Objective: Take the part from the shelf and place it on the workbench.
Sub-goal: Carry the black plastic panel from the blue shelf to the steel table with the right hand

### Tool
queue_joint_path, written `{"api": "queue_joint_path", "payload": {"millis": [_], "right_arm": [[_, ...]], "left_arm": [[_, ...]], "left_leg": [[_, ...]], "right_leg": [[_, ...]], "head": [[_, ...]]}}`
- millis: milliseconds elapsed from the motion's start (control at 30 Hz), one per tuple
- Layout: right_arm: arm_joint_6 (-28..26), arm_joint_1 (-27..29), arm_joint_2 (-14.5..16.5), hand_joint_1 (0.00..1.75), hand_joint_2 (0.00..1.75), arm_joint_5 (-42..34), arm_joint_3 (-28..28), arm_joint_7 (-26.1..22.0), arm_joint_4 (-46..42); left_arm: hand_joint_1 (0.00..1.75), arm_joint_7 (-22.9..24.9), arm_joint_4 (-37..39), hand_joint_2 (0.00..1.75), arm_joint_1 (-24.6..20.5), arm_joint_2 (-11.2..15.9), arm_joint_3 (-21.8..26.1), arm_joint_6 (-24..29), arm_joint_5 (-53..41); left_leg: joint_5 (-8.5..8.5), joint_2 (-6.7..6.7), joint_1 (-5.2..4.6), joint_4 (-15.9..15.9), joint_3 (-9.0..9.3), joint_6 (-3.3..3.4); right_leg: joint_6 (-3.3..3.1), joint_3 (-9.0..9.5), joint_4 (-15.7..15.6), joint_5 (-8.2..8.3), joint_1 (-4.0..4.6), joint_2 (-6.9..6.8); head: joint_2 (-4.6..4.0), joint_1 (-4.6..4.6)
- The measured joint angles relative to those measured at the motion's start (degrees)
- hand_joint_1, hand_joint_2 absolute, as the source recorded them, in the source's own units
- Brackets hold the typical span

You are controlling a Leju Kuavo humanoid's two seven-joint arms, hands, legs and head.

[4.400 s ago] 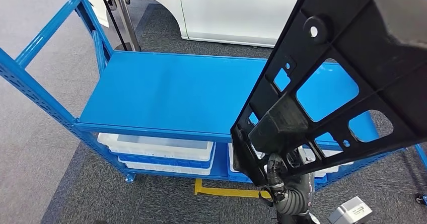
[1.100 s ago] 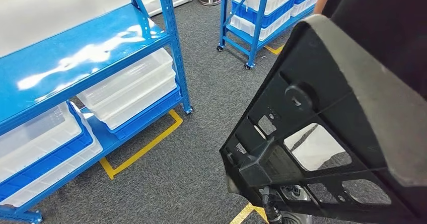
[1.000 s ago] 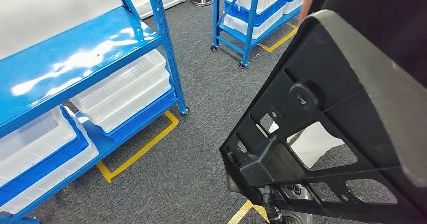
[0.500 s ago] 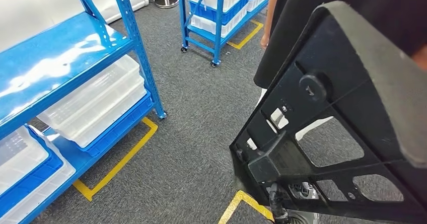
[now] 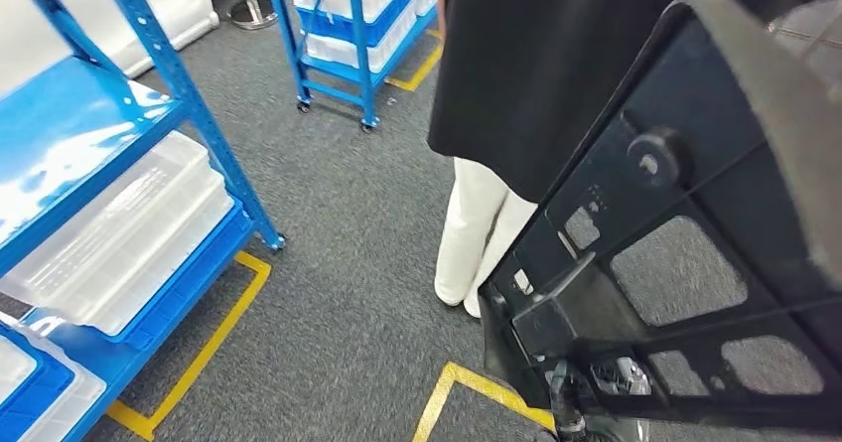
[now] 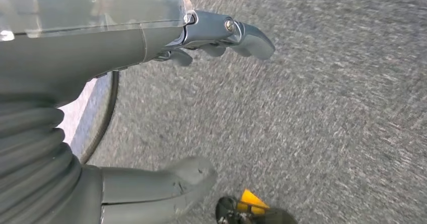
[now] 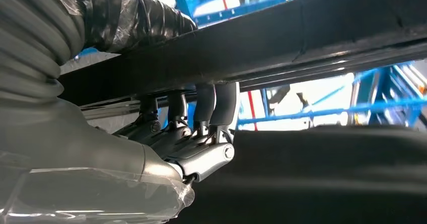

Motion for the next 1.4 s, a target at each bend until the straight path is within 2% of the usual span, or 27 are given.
{"api": "queue_joint_path", "payload": {"millis": [67, 100, 133, 167, 233, 300, 367, 400, 433, 500, 533, 600, 633, 667, 733, 800, 833, 900, 967, 1033, 1067, 1100, 1133, 1200, 1267, 1333, 1400], "right_arm": [[-1.94, 0.35, 0.05, 1.75, 1.75, 0.93, -0.05, 0.03, 0.01], [-2.91, 0.63, 0.08, 1.75, 1.75, 1.37, -0.09, 0.05, 0.02], [-3.65, 0.89, 0.11, 1.75, 1.75, 1.62, -0.14, 0.07, 0.03], [-4.21, 1.11, 0.14, 1.75, 1.75, 1.7, -0.18, 0.08, 0.04], [-4.85, 1.38, 0.24, 1.75, 1.75, 1.47, -0.22, 0.08, 0.03], [-5.05, 1.65, 0.46, 1.75, 1.75, 1.18, -0.32, 0.08, -0.01], [-5.05, 2.2, 0.67, 1.75, 1.75, 1.07, -0.62, 0.08, -0.05], [-5.04, 2.55, 0.78, 1.75, 1.75, 1.02, -0.88, 0.07, -0.09], [-5.02, 2.79, 0.89, 1.75, 1.75, 0.92, -1.18, 0.07, -0.16], [-4.93, 3.04, 1.23, 1.75, 1.75, 0.7, -1.79, 0.07, -0.27], [-4.88, 3.09, 1.4, 1.75, 1.75, 0.61, -2.09, 0.06, -0.31], [-4.87, 3.31, 1.64, 1.75, 1.75, 0.54, -2.68, 0.07, -0.31], [-4.88, 3.44, 1.69, 1.75, 1.75, 0.53, -2.93, 0.07, -0.31], [-4.88, 3.55, 1.75, 1.75, 1.75, 0.52, -3.12, 0.07, -0.32], [-4.88, 3.66, 1.92, 1.75, 1.75, 0.52, -3.4, 0.08, -0.45], [-4.87, 3.7, 2.13, 1.75, 1.75, 0.52, -3.61, 0.04, -0.73], [-4.87, 3.73, 2.19, 1.75, 1.75, 0.52, -3.7, 0.03, -0.85], [-4.87, 3.98, 2.38, 1.75, 1.75, 0.52, -3.9, 0.0, -1.06], [-4.86, 4.1, 2.71, 1.75, 1.75, 0.49, -4.09, 0.0, -1.2], [-4.82, 4.04, 3.01, 1.75, 1.75, 0.46, -4.2, 0.0, -1.23], [-4.8, 4.04, 3.08, 1.75, 1.75, 0.46, -4.22, 0.02, -1.23], [-4.8, 4.08, 3.12, 1.75, 1.75, 0.46, -4.25, 0.03, -1.23], [-4.79, 4.1, 3.14, 1.75, 1.75, 0.46, -4.27, 0.04, -1.23], [-4.74, 4.13, 3.15, 1.75, 1.75, 0.45, -4.32, 0.07, -1.23], [-4.62, 4.17, 3.32, 1.75, 1.75, 0.42, -4.44, 0.07, -1.23], [-4.33, 4.39, 3.69, 1.75, 1.75, 0.39, -4.69, 0.07, -1.26], [-3.84, 4.9, 4.12, 1.75, 1.75, 0.41, -5.16, 0.07, -1.42]], "left_arm": [[0.0, 0.04, 0.0, 1.75, 0.34, 0.08, 0.04, -0.03, -0.23], [0.0, 0.05, 0.0, 1.75, 0.48, 0.11, 0.08, -0.09, -0.29], [0.0, 0.07, 0.0, 1.75, 0.57, 0.13, 0.12, -0.15, -0.38], [0.0, 0.07, 0.0, 1.75, 0.63, 0.13, 0.16, -0.2, -0.51], [0.0, 0.07, 0.0, 1.75, 0.71, 0.13, 0.22, -0.25, -0.81], [0.0, 0.08, 0.0, 1.75, 0.77, 0.13, 0.26, -0.27, -1.15], [0.0, 0.08, 0.0, 1.75, 0.75, 0.13, 0.28, -0.29, -1.44], [0.0, 0.07, 0.0, 1.75, 0.71, 0.13, 0.3, -0.29, -1.59], [0.0, 0.04, 0.0, 1.75, 0.71, 0.12, 0.3, -0.29, -1.76], [0.0, -0.01, 0.0, 1.75, 0.86, 0.11, 0.31, -0.3, -2.09], [0.0, -0.03, 0.0, 1.75, 1.0, 0.11, 0.32, -0.29, -2.17], [0.0, -0.04, 0.0, 1.75, 1.19, 0.15, 0.34, -0.28, -2.25], [0.0, -0.04, 0.0, 1.75, 1.18, 0.16, 0.36, -0.28, -2.25], [0.0, -0.04, 0.0, 1.75, 1.12, 0.17, 0.36, -0.28, -2.26], [0.0, -0.04, 0.0, 1.75, 1.0, 0.16, 0.37, -0.29, -2.28], [0.0, -0.08, 0.0, 1.75, 0.94, 0.11, 0.37, -0.3, -2.31], [0.0, -0.09, 0.0, 1.75, 0.92, 0.09, 0.37, -0.31, -2.33], [0.0, -0.1, 0.0, 1.75, 0.78, 0.07, 0.38, -0.31, -2.34], [0.0, -0.11, 0.0, 1.75, 0.74, 0.03, 0.39, -0.32, -2.37], [0.0, -0.11, 0.0, 1.75, 0.93, 0.05, 0.4, -0.33, -2.39], [0.0, -0.11, 0.0, 1.75, 1.05, 0.09, 0.41, -0.33, -2.39], [0.0, -0.1, 0.0, 1.75, 1.15, 0.15, 0.43, -0.33, -2.39], [0.0, -0.1, 0.0, 1.75, 1.2, 0.18, 0.46, -0.33, -2.39], [0.0, -0.1, 0.0, 1.75, 1.22, 0.21, 0.57, -0.33, -2.4], [0.0, -0.1, 0.0, 1.75, 1.22, 0.21, 0.68, -0.32, -2.54], [0.0, -0.02, 0.0, 1.75, 1.24, 0.22, 0.74, -0.3, -2.91], [0.0, 0.19, 0.0, 1.75, 1.2, 0.19, 0.78, -0.27, -3.32]], "left_leg": [[-2.93, -1.25, 0.07, 7.27, -3.34, -0.35], [-2.89, -1.33, 0.1, 8.86, -4.16, -0.54], [-1.58, -1.42, 0.19, 8.11, -3.95, -0.7], [0.57, -1.74, 0.37, 5.33, -2.8, -0.86], [3.91, -4.19, 0.85, -1.88, 0.33, -1.15], [4.32, -6.12, 0.99, -5.08, 1.58, -0.89], [4.33, -5.32, 0.78, -5.32, 1.53, -0.09], [4.55, -4.6, 0.74, -5.51, 1.57, 0.33], [4.78, -3.87, 0.76, -5.7, 1.6, 0.79], [5.04, -2.31, 0.7, -5.94, 1.52, 1.35], [5.04, -1.47, 0.59, -5.95, 1.45, 1.47], [4.98, 0.27, 0.41, -5.95, 1.38, 1.53], [4.93, 1.06, 0.37, -5.95, 1.4, 1.54], [4.86, 1.73, 0.35, -5.95, 1.47, 1.52], [4.65, 2.83, 0.27, -5.96, 1.76, 1.34], [4.44, 3.77, 0.23, -5.99, 2.04, 0.88], [4.38, 4.27, 0.24, -6.09, 2.16, 0.59], [4.16, 4.77, 0.35, -6.26, 2.53, -0.03], [2.39, 2.4, 0.46, -4.15, 1.89, -0.41], [-1.18, -0.58, 0.57, 2.2, -0.98, -0.54], [-2.67, -1.12, 0.58, 5.89, -2.79, -0.64], [-3.21, -1.31, 0.57, 8.44, -4.18, -0.74], [-2.57, -1.39, 0.57, 9.07, -4.72, -0.81], [1.55, -2.04, 0.65, 4.05, -2.88, -0.81], [4.38, -4.77, 0.84, -2.56, -0.21, -0.57], [4.47, -6.5, 0.73, -4.86, 0.65, -0.12], [4.78, -5.36, 0.61, -5.37, 0.87, 0.63]], "right_leg": [[-0.12, -0.09, 0.12, 0.08, -0.09, 1.48], [-0.1, -0.1, 0.27, 0.06, -0.16, 2.28], [0.0, -0.13, 0.53, -0.01, -0.27, 3.12], [0.18, -0.18, 0.91, -0.14, -0.43, 3.97], [0.83, -0.67, 2.11, -0.6, -0.63, 5.56], [1.54, -1.58, 3.09, -0.75, -0.69, 6.92], [2.24, -2.29, 3.23, -0.4, -0.84, 8.21], [2.53, -2.55, 3.43, -0.48, -0.86, 7.86], [2.81, -3.03, 4.29, -1.07, -0.82, 6.67], [3.24, -5.34, 9.21, -4.1, -0.77, 3.12], [3.45, -7.11, 12.93, -5.98, -0.84, 1.99], [3.66, -9.66, 18.43, -7.8, -1.06, 1.31], [3.64, -9.53, 18.37, -7.16, -1.12, 1.17], [3.51, -8.2, 16.05, -5.62, -1.12, 0.9], [2.84, -3.68, 7.95, -2.37, -0.65, -1.36], [2.03, -1.15, 3.02, -1.21, 0.16, -3.28], [1.75, -1.12, 2.64, -1.35, 0.49, -3.33], [1.15, -1.04, 1.93, -0.88, 0.47, -2.02], [0.4, -0.55, 0.84, -0.23, 0.07, -0.78], [-0.06, -0.39, 0.5, 0.07, -0.16, 0.49], [-0.15, -0.47, 0.61, 0.07, -0.14, 1.23], [-0.17, -0.54, 0.77, 0.03, -0.12, 2.05], [-0.14, -0.58, 0.98, -0.03, -0.12, 2.91], [0.08, -0.6, 1.57, -0.3, -0.22, 4.61], [0.56, -1.0, 2.49, -0.7, -0.3, 6.05], [1.27, -1.71, 3.06, -0.75, -0.5, 7.33], [1.99, -2.14, 3.04, -0.51, -0.7, 8.33]], "head": [[0.0, -0.02], [0.0, -0.02], [0.0, -0.02], [0.0, -0.02], [0.0, -0.01], [0.0, 0.0], [0.0, 0.01], [0.0, 0.03], [0.0, 0.04], [0.0, 0.08], [0.0, 0.08], [0.0, 0.07], [0.0, 0.07], [0.0, 0.07], [0.0, 0.07], [0.0, 0.07], [0.0, 0.07], [0.0, 0.06], [0.0, 0.05], [0.0, 0.04], [0.0, 0.03], [0.0, 0.03], [0.0, 0.03], [0.0, 0.03], [0.0, 0.04], [0.0, 0.04], [0.0, 0.04]]}}
